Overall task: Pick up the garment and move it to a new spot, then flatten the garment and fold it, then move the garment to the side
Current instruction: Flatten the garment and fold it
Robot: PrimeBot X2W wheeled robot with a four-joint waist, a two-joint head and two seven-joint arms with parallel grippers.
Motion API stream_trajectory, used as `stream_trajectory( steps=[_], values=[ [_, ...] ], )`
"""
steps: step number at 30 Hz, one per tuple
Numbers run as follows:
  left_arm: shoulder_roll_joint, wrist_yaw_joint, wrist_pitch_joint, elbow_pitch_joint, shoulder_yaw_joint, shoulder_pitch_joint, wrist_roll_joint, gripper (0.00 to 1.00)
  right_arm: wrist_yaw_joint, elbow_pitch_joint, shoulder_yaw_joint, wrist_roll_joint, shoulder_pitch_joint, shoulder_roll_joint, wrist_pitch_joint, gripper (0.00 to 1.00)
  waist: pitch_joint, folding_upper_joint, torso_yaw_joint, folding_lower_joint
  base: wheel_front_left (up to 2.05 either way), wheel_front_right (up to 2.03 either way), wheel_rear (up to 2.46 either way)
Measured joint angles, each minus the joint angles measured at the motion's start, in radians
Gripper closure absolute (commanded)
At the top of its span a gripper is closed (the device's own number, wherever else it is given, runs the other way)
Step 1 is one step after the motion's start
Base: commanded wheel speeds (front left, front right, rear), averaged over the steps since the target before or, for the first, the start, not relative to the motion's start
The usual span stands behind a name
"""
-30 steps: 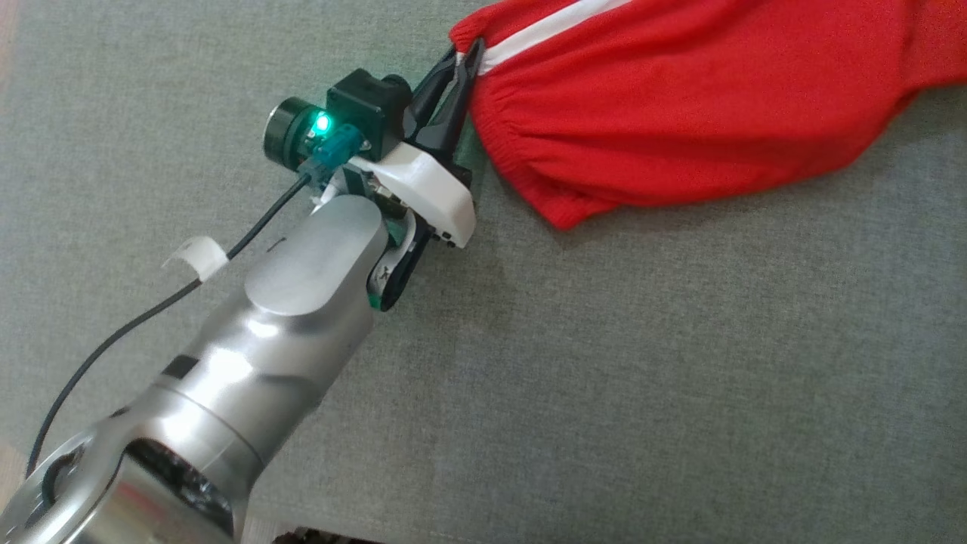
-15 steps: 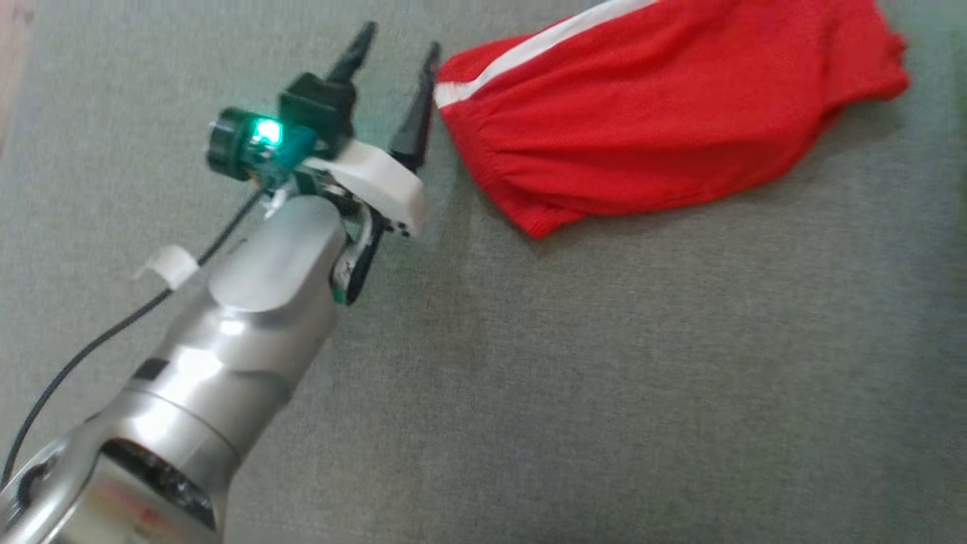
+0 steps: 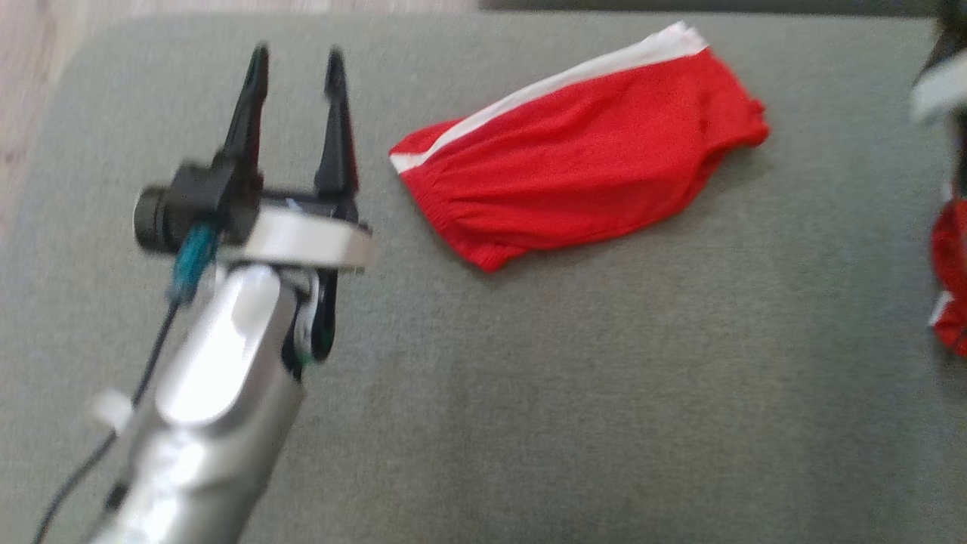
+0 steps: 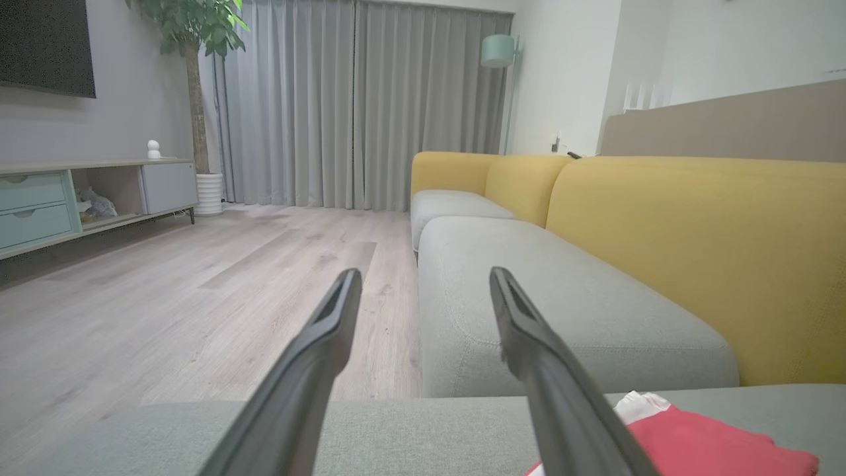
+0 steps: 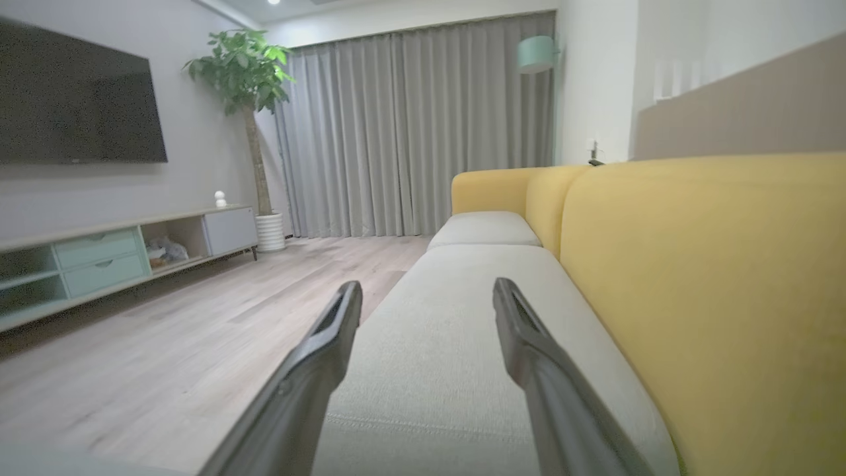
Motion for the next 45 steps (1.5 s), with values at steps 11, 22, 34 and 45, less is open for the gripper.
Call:
stream_trajectory(
  steps=[11,22,34,45],
  values=[
    [-0.067,-0.039,0.0,-0.108,0.174,0.379,0.133,0.0,0.0,-0.369,-0.226,-0.17,0.636,0.344,0.0,0.0,-0.134,0.0,-0.079,0.0,0.0,0.0,0.0],
    [-0.119,-0.107,0.0,-0.124,0.228,0.451,0.204,0.0,0.0,-0.435,-0.213,-0.206,0.753,0.369,0.002,0.0,-0.123,0.0,-0.081,0.0002,0.0,0.0,0.0],
    [-0.134,-0.131,0.0,-0.116,0.209,0.319,0.209,0.0,0.0,-0.251,-0.315,-0.23,0.376,0.27,0.241,0.0,0.051,0.0,-0.008,0.0006,0.0,0.0,0.0],
    [-0.139,-0.105,0.0,-0.128,0.147,0.252,0.103,0.0,0.0,0.076,-0.31,-0.151,0.136,0.202,0.358,0.0,0.162,0.0,0.102,0.0005,0.0,0.0,0.0]
  ],
)
